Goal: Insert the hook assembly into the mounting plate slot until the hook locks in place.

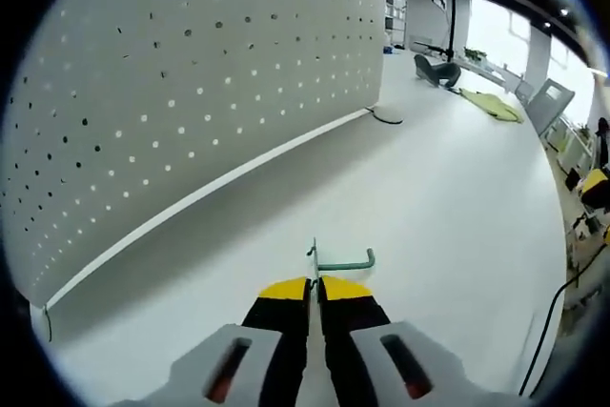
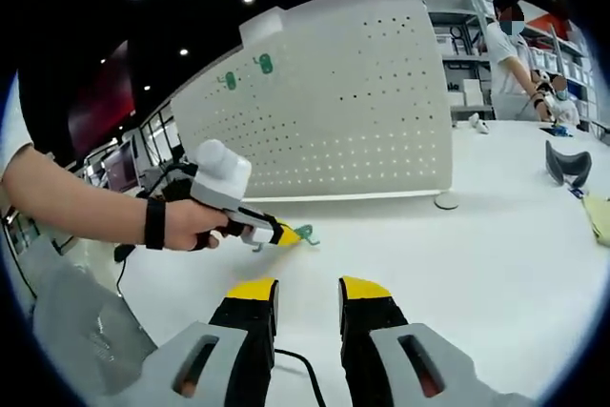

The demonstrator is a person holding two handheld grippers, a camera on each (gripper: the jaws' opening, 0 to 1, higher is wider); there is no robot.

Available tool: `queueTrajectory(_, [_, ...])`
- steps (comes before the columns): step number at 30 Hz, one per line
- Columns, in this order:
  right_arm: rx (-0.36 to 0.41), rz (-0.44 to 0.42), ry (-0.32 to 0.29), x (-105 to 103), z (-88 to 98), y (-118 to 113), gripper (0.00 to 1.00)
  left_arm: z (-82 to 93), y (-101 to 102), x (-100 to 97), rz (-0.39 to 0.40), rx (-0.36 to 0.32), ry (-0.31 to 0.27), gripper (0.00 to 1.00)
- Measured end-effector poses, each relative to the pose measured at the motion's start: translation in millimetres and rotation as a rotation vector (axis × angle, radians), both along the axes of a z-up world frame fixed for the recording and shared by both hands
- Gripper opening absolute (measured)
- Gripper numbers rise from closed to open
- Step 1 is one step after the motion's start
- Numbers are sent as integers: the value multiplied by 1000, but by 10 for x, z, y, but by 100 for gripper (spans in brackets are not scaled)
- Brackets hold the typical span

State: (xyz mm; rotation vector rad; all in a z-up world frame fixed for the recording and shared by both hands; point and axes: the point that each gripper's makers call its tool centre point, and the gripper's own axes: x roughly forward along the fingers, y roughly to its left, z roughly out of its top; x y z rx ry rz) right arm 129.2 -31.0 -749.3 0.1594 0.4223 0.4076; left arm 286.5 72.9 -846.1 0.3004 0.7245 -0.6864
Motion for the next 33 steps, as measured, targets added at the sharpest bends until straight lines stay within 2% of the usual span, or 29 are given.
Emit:
queueTrajectory(6, [-8, 13, -10, 12, 58, 38, 25, 76, -32, -59, -15, -23, 0, 4])
queueTrajectory(15, [-8, 24, -33, 20, 164, 154, 25, 398, -150, -226, -41, -123, -28, 3])
queueTrajectory(22, [-1, 46, -63, 14, 293, 260, 25, 642, -171, -367, -54, -171, -61, 3])
queueTrajectory(29, [-2, 58, -92, 0, 400, 288, 25, 848, -160, -541, -40, -250, -80, 3])
queueTrajectory(33, [25, 38, -120, 15, 472, 264, 25, 978, -205, -685, -43, -301, -91, 3])
